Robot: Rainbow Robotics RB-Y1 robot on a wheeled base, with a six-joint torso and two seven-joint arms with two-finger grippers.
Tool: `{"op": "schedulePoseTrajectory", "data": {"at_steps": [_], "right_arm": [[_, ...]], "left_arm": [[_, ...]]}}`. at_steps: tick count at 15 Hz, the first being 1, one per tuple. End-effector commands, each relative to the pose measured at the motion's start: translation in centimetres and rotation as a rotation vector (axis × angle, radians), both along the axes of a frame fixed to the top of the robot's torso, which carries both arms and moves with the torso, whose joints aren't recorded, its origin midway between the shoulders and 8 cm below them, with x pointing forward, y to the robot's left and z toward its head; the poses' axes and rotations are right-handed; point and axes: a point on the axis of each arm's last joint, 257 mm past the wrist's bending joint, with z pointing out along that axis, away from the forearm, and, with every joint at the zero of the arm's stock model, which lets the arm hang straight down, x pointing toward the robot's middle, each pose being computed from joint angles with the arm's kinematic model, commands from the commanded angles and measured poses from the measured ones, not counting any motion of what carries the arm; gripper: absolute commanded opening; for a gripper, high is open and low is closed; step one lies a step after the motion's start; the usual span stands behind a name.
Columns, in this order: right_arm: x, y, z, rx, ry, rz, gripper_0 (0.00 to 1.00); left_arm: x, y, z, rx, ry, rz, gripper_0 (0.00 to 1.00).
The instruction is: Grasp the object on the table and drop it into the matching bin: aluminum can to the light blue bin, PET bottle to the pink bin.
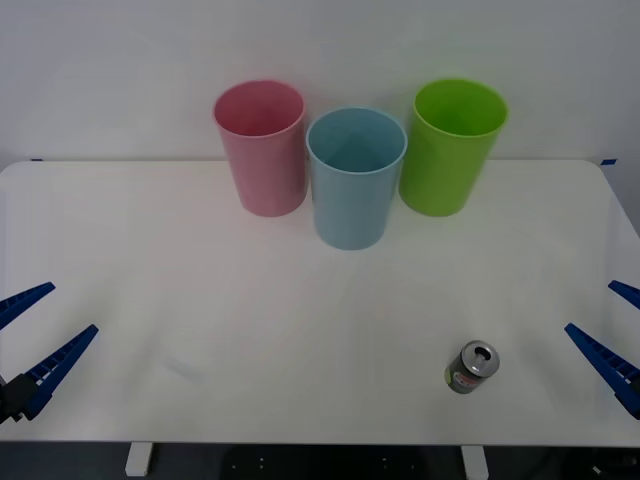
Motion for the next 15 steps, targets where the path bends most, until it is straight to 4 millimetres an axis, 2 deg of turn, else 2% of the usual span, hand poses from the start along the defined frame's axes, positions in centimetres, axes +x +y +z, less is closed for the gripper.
{"op": "schedulePoseTrajectory", "data": {"at_steps": [1, 2, 3, 7, 15], "right_arm": [[0.0, 0.0, 0.0, 0.000, 0.000, 0.000, 1.00], [0.0, 0.0, 0.0, 0.000, 0.000, 0.000, 1.00], [-0.7, 0.2, -2.0, 0.038, 0.041, -0.019, 1.00], [-1.1, 0.5, -1.8, 0.052, 0.047, -0.003, 1.00], [-4.9, 0.0, -2.8, 0.023, 0.091, 0.049, 1.00]], "left_arm": [[0.0, 0.0, 0.0, 0.000, 0.000, 0.000, 1.00], [0.0, 0.0, 0.0, 0.000, 0.000, 0.000, 1.00], [0.0, 0.0, 0.0, 0.000, 0.000, 0.000, 1.00], [0.0, 0.0, 0.0, 0.000, 0.000, 0.000, 1.00], [0.0, 0.0, 0.0, 0.000, 0.000, 0.000, 1.00]]}}
